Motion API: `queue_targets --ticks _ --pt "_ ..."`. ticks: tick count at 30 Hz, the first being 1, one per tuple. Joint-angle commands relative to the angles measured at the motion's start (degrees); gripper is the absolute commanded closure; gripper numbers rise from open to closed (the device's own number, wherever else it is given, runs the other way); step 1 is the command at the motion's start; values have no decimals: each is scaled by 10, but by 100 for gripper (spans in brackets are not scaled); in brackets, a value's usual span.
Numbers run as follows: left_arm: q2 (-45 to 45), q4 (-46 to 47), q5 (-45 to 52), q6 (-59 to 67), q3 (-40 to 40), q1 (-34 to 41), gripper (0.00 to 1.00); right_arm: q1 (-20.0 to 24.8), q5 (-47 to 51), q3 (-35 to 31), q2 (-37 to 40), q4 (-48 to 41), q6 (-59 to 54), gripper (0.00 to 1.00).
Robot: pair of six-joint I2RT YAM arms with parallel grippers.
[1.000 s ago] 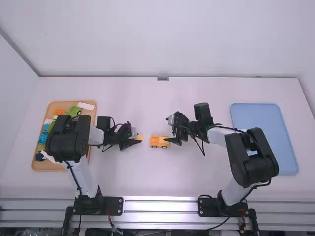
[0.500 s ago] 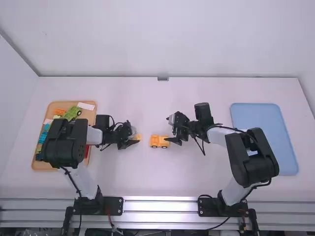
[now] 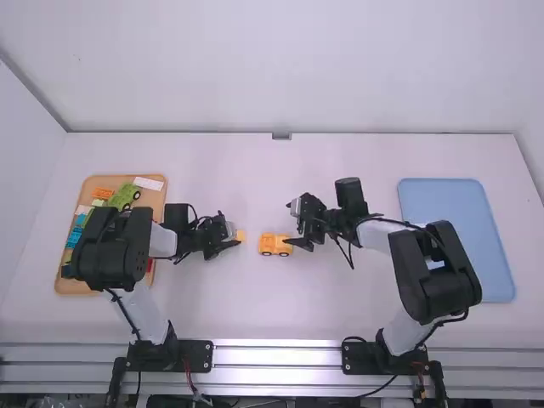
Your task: Assemble lego blocks to make yellow taxi
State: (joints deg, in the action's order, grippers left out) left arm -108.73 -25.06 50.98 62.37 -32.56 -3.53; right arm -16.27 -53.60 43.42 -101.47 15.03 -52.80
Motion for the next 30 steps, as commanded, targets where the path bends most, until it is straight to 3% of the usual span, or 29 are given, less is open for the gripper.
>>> queue_targets --ticks 1,9,12,15,19,23,25,30 --pt "18 0 21 -27 1 2 78 6 -5 -3 -6 0 13 2" --pt "154 141 64 36 1 10 79 55 -43 -3 11 -11 58 1" --pt "202 193 64 57 1 24 76 53 -38 -4 11 -55 -7 1" --pt "207 188 39 37 0 50 80 54 -40 -14 10 -83 -69 1" --pt "196 186 40 40 -7 83 81 45 -68 -40 -29 -18 -89 1" --pt "183 186 41 39 -26 93 82 34 -43 -57 -94 85 -28 1" --pt "166 186 41 29 -43 101 82 24 -93 -55 -138 159 -1 1" --pt "123 186 41 26 -65 112 83 7 -124 -35 -174 202 53 2"
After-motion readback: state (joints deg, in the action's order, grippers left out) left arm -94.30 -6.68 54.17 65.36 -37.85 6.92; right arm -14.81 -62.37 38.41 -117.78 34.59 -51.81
